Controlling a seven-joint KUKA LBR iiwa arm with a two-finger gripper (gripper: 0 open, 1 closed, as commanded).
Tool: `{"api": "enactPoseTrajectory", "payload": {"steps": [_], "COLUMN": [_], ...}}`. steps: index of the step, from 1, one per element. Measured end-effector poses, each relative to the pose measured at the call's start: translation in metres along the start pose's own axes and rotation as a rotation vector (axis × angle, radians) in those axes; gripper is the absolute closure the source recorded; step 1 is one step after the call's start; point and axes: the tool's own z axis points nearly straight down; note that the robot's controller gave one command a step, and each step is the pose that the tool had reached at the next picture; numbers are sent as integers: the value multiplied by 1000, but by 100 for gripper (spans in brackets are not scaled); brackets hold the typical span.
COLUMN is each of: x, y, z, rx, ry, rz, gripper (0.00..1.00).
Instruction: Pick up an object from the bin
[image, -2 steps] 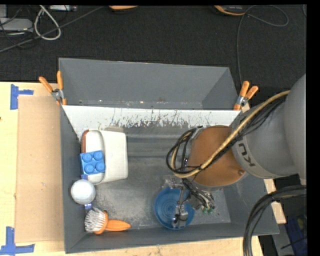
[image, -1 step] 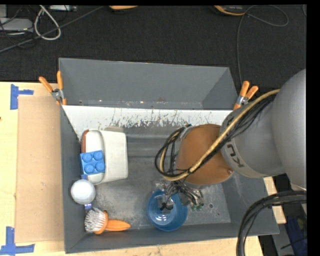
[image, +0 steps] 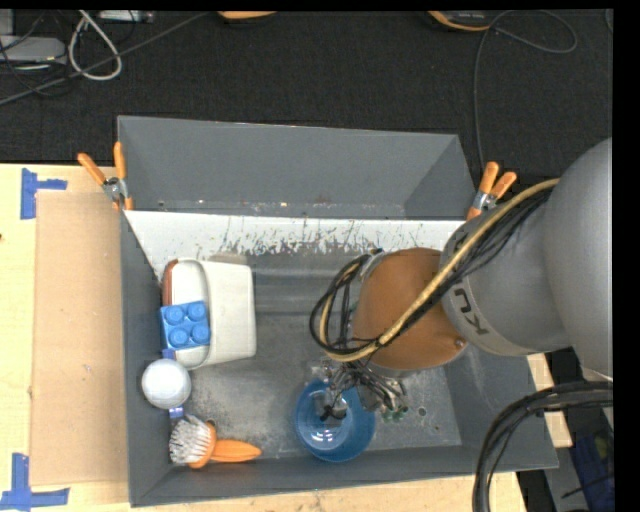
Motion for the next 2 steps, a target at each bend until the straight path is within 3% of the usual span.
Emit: {"api": "enactPoseTrajectory", "payload": {"steps": [1,2], "x": [0,0], "y": [3,5], "z": [0,-6], "rx": [1,1], "ry": [-6,-5], "rz": [-52,-190], "gripper": [100,100]}}
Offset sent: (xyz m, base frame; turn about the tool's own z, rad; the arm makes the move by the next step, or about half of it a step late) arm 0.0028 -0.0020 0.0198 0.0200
